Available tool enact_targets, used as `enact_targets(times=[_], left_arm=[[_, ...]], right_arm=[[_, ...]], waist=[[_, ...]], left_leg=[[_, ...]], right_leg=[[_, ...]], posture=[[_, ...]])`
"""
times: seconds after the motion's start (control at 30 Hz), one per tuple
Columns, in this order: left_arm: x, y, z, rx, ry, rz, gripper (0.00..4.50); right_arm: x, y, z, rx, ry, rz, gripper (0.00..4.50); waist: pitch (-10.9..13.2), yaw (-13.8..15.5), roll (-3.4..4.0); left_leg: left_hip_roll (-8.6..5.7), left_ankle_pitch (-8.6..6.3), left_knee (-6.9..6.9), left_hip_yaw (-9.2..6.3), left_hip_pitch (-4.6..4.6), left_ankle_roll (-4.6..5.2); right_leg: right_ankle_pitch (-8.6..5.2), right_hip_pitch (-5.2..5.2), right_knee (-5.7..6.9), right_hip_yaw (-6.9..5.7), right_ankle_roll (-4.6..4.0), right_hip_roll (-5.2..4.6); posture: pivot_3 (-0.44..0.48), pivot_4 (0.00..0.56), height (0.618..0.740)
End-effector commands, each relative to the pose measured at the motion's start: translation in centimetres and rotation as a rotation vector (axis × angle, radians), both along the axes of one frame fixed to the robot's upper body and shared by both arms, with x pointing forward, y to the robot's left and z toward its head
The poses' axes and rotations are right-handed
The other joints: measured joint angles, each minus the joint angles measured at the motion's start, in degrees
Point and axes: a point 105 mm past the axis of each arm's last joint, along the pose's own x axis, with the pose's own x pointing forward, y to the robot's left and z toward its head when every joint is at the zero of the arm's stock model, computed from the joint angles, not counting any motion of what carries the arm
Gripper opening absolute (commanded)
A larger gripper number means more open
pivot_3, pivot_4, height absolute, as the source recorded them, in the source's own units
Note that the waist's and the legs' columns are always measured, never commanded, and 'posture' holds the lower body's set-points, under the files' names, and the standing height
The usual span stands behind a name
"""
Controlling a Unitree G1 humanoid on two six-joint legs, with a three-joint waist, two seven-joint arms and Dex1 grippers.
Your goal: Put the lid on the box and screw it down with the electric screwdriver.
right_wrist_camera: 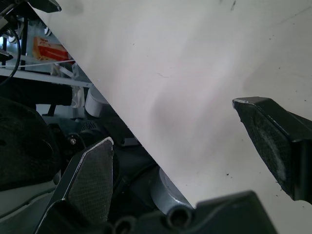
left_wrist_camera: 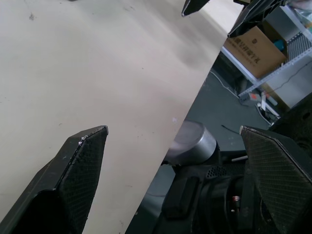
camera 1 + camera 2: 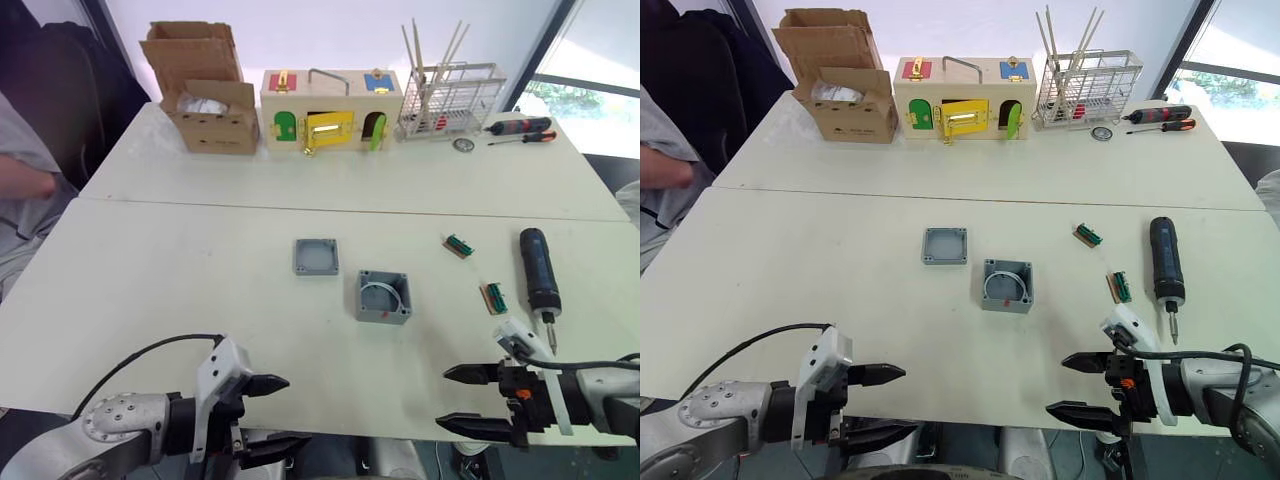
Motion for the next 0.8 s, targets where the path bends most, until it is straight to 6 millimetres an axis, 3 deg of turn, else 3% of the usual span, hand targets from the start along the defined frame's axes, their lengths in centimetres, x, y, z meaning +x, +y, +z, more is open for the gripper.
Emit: enact_targets(times=[0.03, 0.43, 0.6, 0.67, 0.8], left_arm=[[0.3, -0.1, 0.5, -0.007, -0.036, 0.002, 4.47], [0.4, 0.0, 0.9, -0.022, -0.036, 0.002, 4.47], [1.1, 0.7, 0.3, 0.052, -0.066, 0.043, 4.47], [2.5, 1.8, 0.8, 0.086, -0.090, 0.082, 4.47], [6.7, 5.3, 3.8, 0.154, -0.128, 0.158, 4.47]], right_arm=[[0.3, 0.5, 0.4, 0.012, -0.039, 0.013, 4.50], [1.2, 0.9, 0.7, 0.034, -0.086, -0.004, 4.50], [2.2, 0.9, 1.0, 0.024, -0.137, -0.039, 4.50], [3.0, 0.9, 1.4, 0.039, -0.148, -0.085, 4.50], [4.3, 0.7, 3.3, 0.066, -0.206, -0.149, 4.50]], waist=[[0.00, 0.00, 0.01], [0.00, -0.01, 0.02], [0.00, -0.01, 0.02], [0.01, 0.00, 0.01], [0.01, 0.18, 0.02]], left_leg=[[0.00, 0.00, 0.00, 0.00, 0.00, 0.00], [0.00, -0.01, 0.00, -0.05, -0.02, -0.01], [-0.01, -0.01, 0.00, -0.07, -0.02, -0.02], [-0.01, -0.01, 0.00, -0.08, -0.02, -0.02], [0.00, 0.07, 0.00, -0.32, -0.05, -0.17]], right_leg=[[0.00, 0.00, 0.00, 0.00, 0.00, 0.00], [0.00, 0.00, -0.01, -0.03, 0.00, -0.03], [0.00, 0.00, -0.01, -0.04, 0.00, -0.04], [0.00, 0.00, -0.01, -0.05, 0.00, -0.04], [0.02, -0.02, 0.02, -0.35, -0.04, -0.07]], posture=[[0.000, 0.150, 0.731], [0.000, 0.150, 0.731], [0.000, 0.150, 0.731], [0.000, 0.150, 0.731], [0.000, 0.150, 0.731]])
